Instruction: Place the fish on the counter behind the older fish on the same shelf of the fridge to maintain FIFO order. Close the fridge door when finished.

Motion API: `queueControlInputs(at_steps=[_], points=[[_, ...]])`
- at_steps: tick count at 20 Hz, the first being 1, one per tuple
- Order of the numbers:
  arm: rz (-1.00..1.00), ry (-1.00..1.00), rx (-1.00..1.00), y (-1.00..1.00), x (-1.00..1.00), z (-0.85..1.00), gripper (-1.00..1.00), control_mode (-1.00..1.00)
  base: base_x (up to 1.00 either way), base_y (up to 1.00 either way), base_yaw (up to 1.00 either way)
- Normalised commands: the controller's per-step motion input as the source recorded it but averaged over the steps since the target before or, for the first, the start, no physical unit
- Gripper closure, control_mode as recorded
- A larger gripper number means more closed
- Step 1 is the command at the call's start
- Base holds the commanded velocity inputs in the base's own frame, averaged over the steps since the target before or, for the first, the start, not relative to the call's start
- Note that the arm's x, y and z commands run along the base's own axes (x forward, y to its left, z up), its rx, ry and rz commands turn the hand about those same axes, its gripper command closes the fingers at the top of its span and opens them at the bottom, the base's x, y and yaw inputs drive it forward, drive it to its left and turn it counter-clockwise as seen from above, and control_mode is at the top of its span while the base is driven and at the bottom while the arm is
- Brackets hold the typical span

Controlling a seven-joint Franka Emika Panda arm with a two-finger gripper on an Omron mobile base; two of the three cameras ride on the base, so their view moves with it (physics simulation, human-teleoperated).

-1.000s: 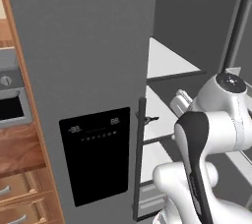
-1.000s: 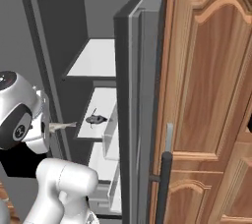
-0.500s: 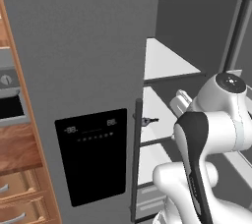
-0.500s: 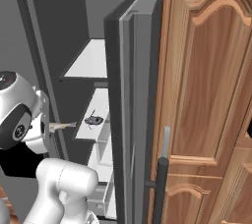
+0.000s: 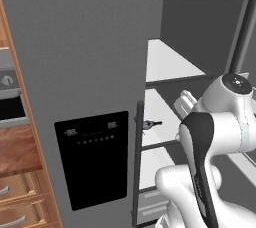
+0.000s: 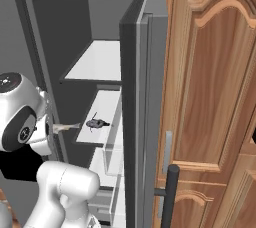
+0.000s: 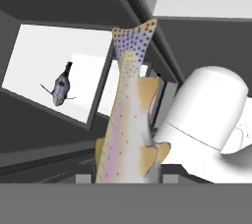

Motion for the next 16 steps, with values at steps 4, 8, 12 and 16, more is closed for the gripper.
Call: queueControlInputs(at_steps=[4,8,12,16], points=[[0.05,-0.19,0.05,-0.49,0.29,-0.09,1.0,-1.0,0.0,0.0,0.0],[0.0,-0.3,0.01,-0.67,0.01,-0.01,1.0,-1.0,0.0,0.0,0.0],[0.0,-0.14,0.01,-0.2,0.44,-0.35,1.0,-1.0,0.0,0.0,0.0],[-0.02,-0.01,0.0,0.0,0.64,-0.33,1.0,-1.0,0.0,0.0,0.0]])
